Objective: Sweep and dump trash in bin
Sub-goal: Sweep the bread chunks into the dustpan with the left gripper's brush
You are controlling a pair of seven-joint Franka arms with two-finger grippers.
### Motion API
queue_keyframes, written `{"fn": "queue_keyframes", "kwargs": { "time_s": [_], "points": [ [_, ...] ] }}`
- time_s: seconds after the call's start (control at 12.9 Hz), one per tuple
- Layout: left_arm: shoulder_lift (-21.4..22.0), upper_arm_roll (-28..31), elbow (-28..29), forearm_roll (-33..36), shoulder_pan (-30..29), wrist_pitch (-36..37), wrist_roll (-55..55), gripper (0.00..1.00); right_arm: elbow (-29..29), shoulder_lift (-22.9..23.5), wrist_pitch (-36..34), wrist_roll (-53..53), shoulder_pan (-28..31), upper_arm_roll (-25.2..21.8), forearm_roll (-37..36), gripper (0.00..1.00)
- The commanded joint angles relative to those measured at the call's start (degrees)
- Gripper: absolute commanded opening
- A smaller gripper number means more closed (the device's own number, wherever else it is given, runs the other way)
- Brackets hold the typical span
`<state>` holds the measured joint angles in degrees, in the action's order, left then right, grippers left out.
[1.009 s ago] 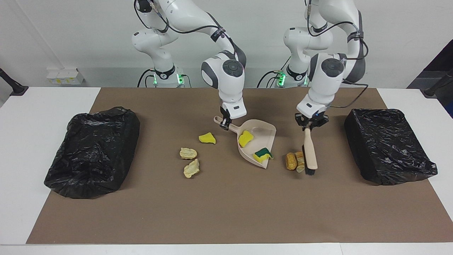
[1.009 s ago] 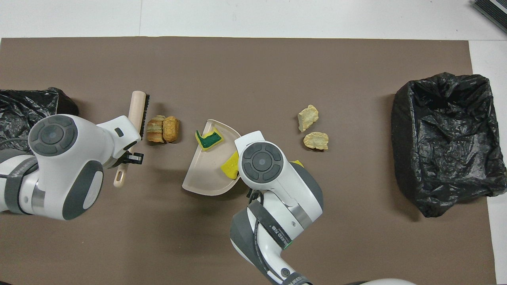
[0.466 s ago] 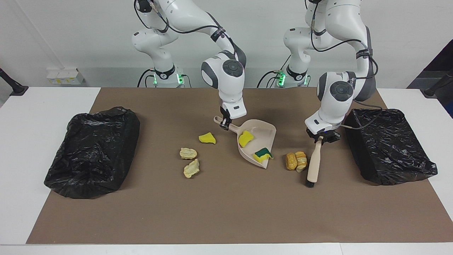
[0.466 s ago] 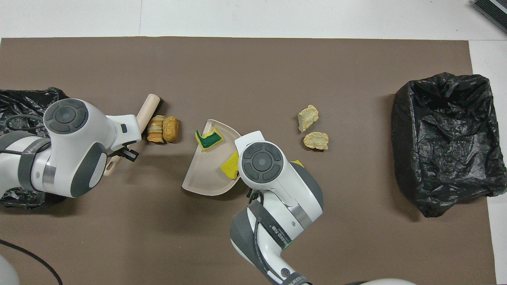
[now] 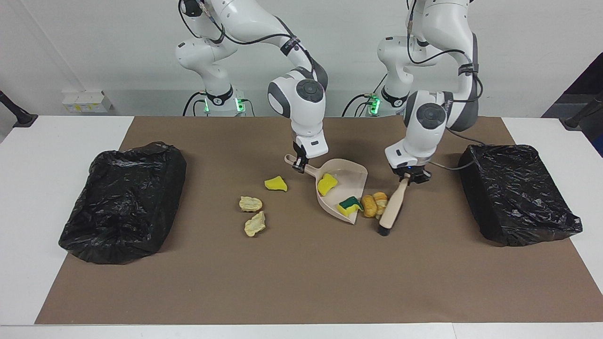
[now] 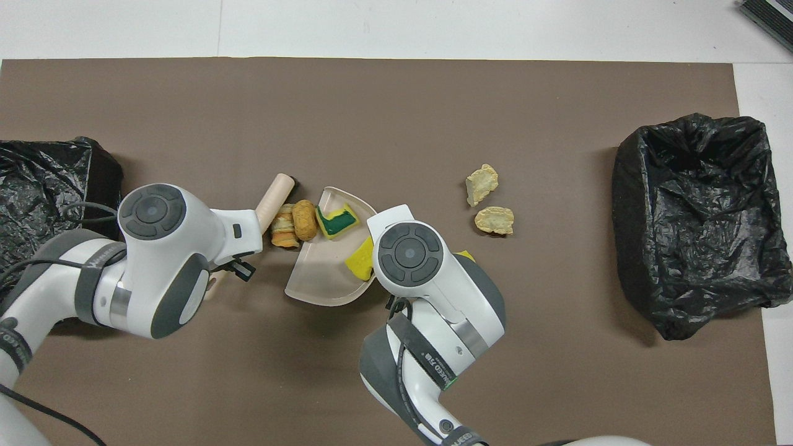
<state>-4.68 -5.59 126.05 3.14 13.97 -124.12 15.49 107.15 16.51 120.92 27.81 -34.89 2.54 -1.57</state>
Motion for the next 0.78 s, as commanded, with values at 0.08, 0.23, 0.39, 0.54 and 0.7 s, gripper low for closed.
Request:
{"fn": "queue_keyframes", "kwargs": {
  "time_s": [0.08,0.23,0.39,0.54,0.7],
  "points": [
    [3.6,0.5,3.4,-4.6,8.8,2.6,-2.0,0.0,0.7,-0.4,1.0,-1.6,0.2,0.1,-0.2,0.0],
    [3.0,0.6,1.4,-6.4,9.4,3.7,-2.7,0.0,0.6,-0.4,0.9,-1.6,0.2,0.1,-0.2,0.0],
    [2.9,1.0,-2.3,-7.9,8.4,9.7,-3.4,0.0,0.7,-0.4,0.9,-1.6,0.2,0.1,-0.2,0.0],
    [4.0,1.1,-3.3,-7.8,6.3,13.1,-4.8,0.0,0.7,-0.4,1.0,-1.5,0.2,0.1,-0.2,0.0],
    [4.9,1.2,-3.2,-7.8,5.9,13.6,-10.4,0.0,0.7,-0.3,1.0,-1.5,0.2,0.1,-0.2,0.0]
  ]
}}
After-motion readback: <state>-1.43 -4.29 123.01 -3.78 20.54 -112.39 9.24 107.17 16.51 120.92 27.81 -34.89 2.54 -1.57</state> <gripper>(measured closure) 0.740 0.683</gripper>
